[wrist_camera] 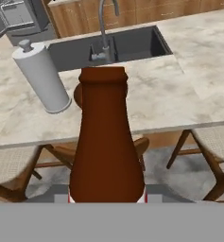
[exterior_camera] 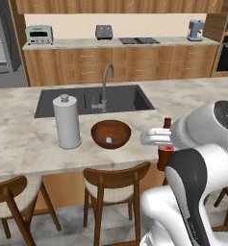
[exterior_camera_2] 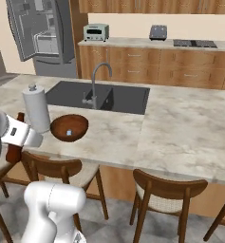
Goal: Open the fridge, grab two sodas, and place both sodas inside the bowl with ice on the dining counter.
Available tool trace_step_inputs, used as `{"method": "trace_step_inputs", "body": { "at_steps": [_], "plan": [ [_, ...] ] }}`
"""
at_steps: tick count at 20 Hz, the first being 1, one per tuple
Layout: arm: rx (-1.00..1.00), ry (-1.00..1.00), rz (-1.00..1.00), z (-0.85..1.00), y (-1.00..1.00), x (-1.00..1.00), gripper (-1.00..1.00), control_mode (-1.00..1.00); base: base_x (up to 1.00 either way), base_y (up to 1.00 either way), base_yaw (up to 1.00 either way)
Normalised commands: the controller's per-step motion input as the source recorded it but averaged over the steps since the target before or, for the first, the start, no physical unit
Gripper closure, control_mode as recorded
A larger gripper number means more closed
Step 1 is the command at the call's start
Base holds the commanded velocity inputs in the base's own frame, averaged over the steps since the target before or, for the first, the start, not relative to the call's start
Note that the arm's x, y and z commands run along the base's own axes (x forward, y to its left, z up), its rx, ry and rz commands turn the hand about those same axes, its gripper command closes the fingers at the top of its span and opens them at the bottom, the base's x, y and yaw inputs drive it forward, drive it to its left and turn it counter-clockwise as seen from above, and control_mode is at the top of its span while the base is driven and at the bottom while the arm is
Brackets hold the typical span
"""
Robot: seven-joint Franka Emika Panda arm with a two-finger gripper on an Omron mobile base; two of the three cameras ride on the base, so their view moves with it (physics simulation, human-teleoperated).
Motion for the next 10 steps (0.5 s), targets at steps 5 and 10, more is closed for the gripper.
{"method": "trace_step_inputs", "body": {
  "at_steps": [5,10],
  "plan": [
    [0.01,0.48,0.12,-0.11,0.00,1.00,1.00,-1.00,0.00,0.00,0.00],
    [-0.04,0.45,0.03,-0.40,0.12,1.00,1.00,-1.00,0.00,0.00,0.00]
  ]
}}
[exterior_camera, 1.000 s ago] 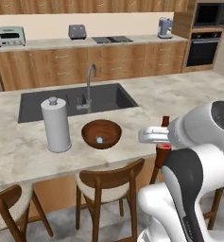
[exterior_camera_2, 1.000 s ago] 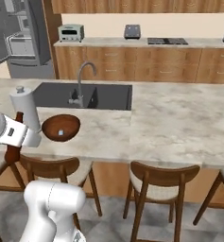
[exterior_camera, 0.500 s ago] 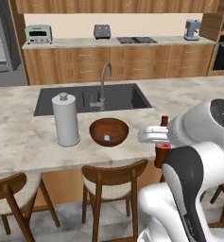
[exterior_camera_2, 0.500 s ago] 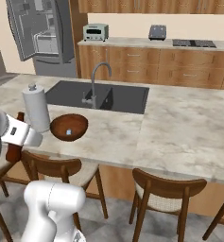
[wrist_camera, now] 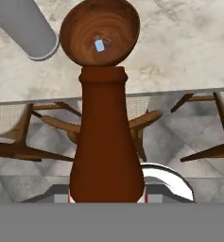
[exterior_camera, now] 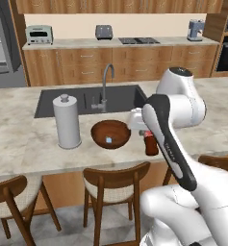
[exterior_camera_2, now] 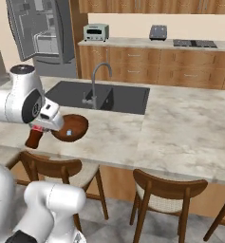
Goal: Open the fridge, grab two sodas, and place both sodas inside the bowl with ice on the dining counter.
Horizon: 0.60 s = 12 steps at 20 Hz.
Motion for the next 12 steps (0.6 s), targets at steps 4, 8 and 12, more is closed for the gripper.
{"method": "trace_step_inputs", "body": {
  "at_steps": [4,8,12],
  "plan": [
    [-0.14,0.34,0.01,-0.54,0.24,0.96,1.00,-1.00,0.00,0.00,0.00],
    [-0.08,0.12,0.02,-0.42,0.10,0.35,1.00,-1.00,0.00,0.00,0.00],
    [-0.01,0.01,0.00,-0.11,0.07,0.43,1.00,-1.00,0.00,0.00,0.00]
  ]
}}
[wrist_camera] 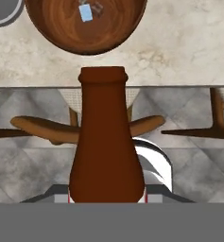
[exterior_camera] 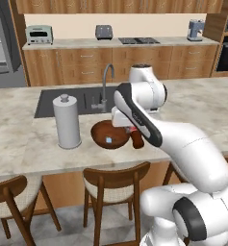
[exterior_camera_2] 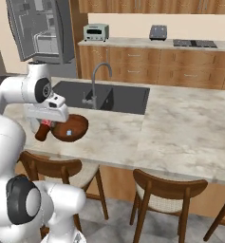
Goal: Open the fridge, grab two sodas, and place both sodas inside the bowl with ice on the dining counter.
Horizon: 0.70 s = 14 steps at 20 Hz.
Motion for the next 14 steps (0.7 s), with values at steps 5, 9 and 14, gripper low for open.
{"method": "trace_step_inputs", "body": {
  "at_steps": [5,9,14],
  "plan": [
    [0.00,-0.01,0.00,-0.17,0.00,0.62,1.00,-1.00,0.00,0.00,0.00],
    [0.00,-0.01,0.02,-0.30,0.00,0.68,1.00,-1.00,0.00,0.00,0.00],
    [0.00,-0.05,0.03,-0.37,0.00,0.55,1.00,-1.00,0.00,0.00,0.00]
  ]
}}
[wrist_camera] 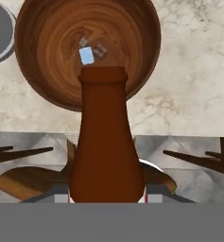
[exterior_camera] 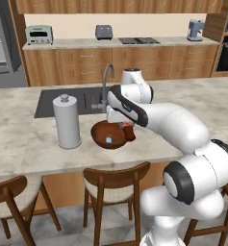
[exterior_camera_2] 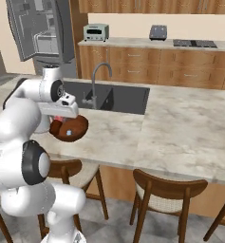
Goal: Open the fridge, grab two sodas, and place both sodas inside the bowl with ice on the dining counter.
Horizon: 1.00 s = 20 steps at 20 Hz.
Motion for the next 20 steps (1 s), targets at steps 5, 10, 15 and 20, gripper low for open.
{"method": "trace_step_inputs", "body": {
  "at_steps": [5,10,15,20],
  "plan": [
    [0.00,-0.13,0.03,-0.35,0.00,0.35,1.00,-1.00,0.00,0.00,0.00],
    [0.00,-0.10,0.02,-0.33,0.00,0.37,1.00,-1.00,0.00,0.00,0.00],
    [0.00,-0.06,0.01,-0.20,0.00,0.28,1.00,-1.00,0.00,0.00,0.00],
    [0.00,-0.01,0.00,-0.10,0.02,0.23,1.00,-1.00,0.00,0.00,0.00]
  ]
}}
